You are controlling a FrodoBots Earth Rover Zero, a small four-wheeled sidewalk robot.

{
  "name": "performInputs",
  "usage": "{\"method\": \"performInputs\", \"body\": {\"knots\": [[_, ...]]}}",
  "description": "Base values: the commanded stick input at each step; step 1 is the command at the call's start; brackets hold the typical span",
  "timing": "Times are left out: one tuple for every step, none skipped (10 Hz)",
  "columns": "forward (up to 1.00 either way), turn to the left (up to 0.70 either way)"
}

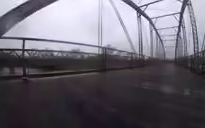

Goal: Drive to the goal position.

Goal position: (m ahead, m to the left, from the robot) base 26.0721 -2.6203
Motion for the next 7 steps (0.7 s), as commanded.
{"method": "performInputs", "body": {"knots": [[1.0,0.0],[1.0,0.0],[1.0,0.0],[1.0,0.0],[1.0,0.0],[1.0,0.0],[1.0,-0.02]]}}
